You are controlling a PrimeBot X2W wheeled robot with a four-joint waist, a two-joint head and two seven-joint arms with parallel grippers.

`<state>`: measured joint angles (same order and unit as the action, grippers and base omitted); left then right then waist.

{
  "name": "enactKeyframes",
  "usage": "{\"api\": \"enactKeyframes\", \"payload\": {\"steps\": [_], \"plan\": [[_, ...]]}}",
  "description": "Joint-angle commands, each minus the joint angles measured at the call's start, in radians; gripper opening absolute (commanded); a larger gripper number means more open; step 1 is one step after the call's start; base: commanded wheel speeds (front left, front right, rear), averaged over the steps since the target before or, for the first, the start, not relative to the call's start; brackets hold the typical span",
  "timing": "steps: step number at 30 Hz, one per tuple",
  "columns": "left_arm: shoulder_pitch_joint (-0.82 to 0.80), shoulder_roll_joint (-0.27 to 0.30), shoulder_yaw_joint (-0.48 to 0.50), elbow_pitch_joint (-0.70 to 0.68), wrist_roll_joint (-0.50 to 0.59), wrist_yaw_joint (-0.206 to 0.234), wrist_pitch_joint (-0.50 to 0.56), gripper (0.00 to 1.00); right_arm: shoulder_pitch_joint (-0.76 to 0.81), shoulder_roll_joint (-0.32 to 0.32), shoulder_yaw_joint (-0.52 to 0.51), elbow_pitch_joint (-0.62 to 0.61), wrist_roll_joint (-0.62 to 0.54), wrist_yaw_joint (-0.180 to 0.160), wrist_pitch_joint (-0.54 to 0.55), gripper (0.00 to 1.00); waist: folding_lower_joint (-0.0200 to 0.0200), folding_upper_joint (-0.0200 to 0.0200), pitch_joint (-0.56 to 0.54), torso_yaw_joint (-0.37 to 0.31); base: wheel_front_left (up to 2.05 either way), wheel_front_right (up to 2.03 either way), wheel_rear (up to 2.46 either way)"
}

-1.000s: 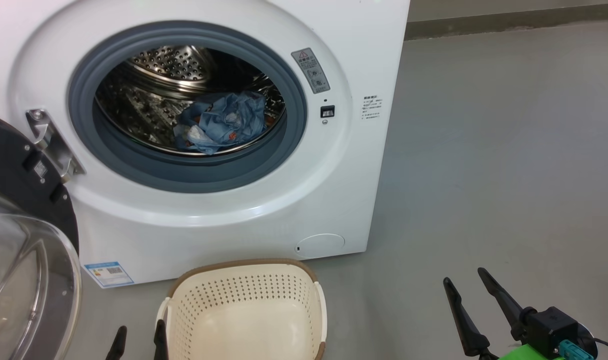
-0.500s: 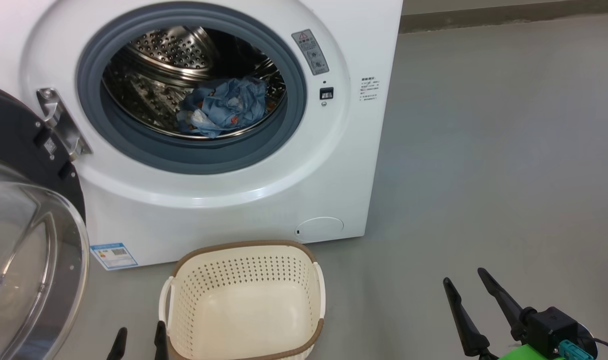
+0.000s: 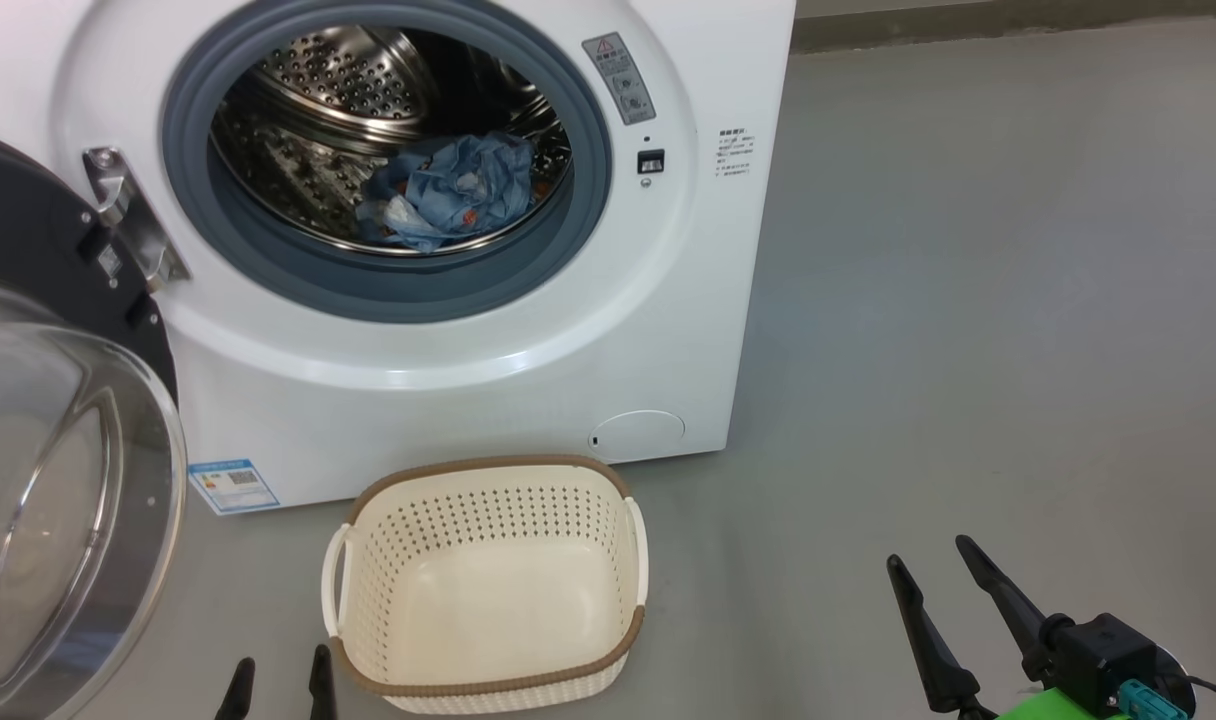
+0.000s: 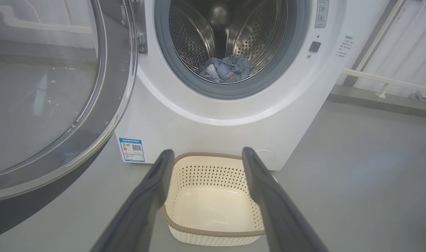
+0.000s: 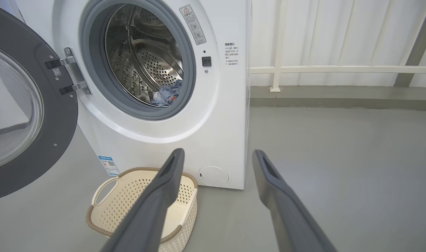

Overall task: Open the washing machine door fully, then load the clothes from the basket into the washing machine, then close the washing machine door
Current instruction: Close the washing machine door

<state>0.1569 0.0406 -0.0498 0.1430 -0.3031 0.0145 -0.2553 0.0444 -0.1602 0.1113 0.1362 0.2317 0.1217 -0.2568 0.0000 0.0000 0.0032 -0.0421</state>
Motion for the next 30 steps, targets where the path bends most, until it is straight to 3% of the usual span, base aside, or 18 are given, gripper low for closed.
{"api": "enactKeyframes", "payload": {"steps": [1,11,30], "plan": [[-0.022,0.010,0.031,-0.027,0.010,0.005,-0.006,1.00,-0.023,-0.014,0.019,-0.022,0.007,0.009,-0.005,1.00,0.0000,0.0000,0.001,0.001,-0.73,0.73,0.00],[-0.026,0.010,0.026,-0.037,0.024,-0.002,-0.006,1.00,-0.021,-0.013,0.014,-0.024,0.005,0.009,-0.005,1.00,0.0000,0.0000,0.000,0.014,-0.17,0.17,0.00],[-0.019,0.010,0.034,-0.066,0.042,-0.014,-0.006,1.00,-0.028,-0.015,0.008,-0.027,0.001,0.009,-0.005,1.00,0.0000,0.0000,-0.005,0.108,0.00,0.00,0.00]]}}
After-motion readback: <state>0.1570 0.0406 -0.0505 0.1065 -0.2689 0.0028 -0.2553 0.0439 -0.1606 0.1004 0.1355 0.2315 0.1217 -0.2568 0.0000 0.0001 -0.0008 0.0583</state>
